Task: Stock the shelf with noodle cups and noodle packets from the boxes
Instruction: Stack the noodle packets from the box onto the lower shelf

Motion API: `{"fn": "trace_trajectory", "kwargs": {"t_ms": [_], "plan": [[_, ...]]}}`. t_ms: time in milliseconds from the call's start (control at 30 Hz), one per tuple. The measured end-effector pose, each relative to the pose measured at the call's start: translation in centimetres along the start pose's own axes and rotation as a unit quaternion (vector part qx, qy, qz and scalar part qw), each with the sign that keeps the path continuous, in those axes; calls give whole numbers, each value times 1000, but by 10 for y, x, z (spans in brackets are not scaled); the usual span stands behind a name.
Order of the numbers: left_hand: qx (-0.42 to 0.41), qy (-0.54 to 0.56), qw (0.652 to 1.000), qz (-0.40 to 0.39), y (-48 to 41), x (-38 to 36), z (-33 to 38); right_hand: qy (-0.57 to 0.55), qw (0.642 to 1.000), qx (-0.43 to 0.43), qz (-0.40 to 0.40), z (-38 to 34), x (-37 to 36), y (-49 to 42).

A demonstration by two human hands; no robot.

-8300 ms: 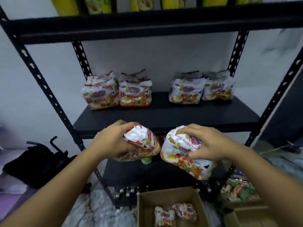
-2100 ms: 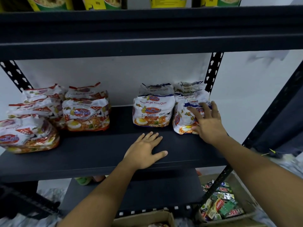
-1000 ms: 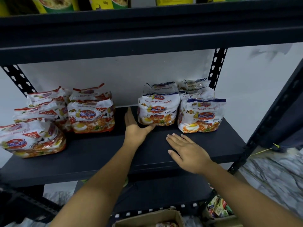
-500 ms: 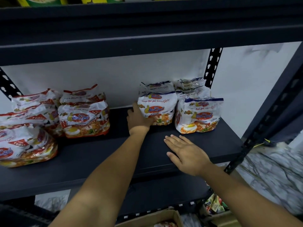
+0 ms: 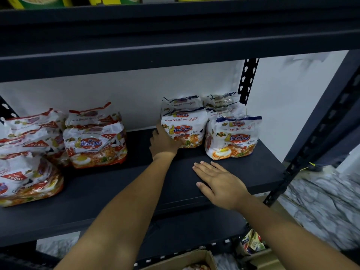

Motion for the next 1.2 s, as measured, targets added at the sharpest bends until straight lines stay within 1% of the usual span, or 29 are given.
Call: {"fn": "trace_trajectory", "kwargs": {"t_ms": [133, 200, 300, 400, 467, 533, 733, 867, 1000, 1100, 1200], "plan": [[-8, -108, 994, -32, 9, 1, -12, 1, 1000, -1, -2, 1, -1, 0], [-16, -144, 988, -53, 18, 3, -23, -1, 1000, -1, -7, 1, -1, 0], [-74, -151, 984, -57, 41, 8, -41, -6, 1000, -4, -13, 1, 0, 0], [-142, -173, 972, -67, 72, 18, -56, 1, 1000, -4, -16, 0, 2, 0], [-182, -191, 959, -101, 93, 22, -65, 5, 1000, -3, -17, 0, 2, 1], [-199, -204, 949, -136, 112, 27, -74, 4, 1000, 2, -16, -1, 2, 1], [-201, -258, 930, -169, 147, 46, -98, 18, 1000, -18, 10, -5, 4, 6], [-202, -266, 929, -159, 163, 60, -112, 37, 999, -14, 36, -9, 9, 7], [-191, -235, 943, -135, 178, 74, -124, 67, 994, -18, 85, -17, 13, 13], [-179, -203, 956, -115, 192, 85, -133, 28, 993, -39, 111, -31, 13, 24], [-173, -174, 964, -101, 210, 97, -143, -18, 991, -33, 126, -59, 11, 39]]}}
Point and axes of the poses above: each hand's wrist, its own y-axis away from the middle knuckle, its own x-axis out of the back of the hand, z = x × y, the point moved 5 cm from there along -y, towards the middle knuckle, and after that the axes turned 12 degrees about x, right-handed, at the moved point
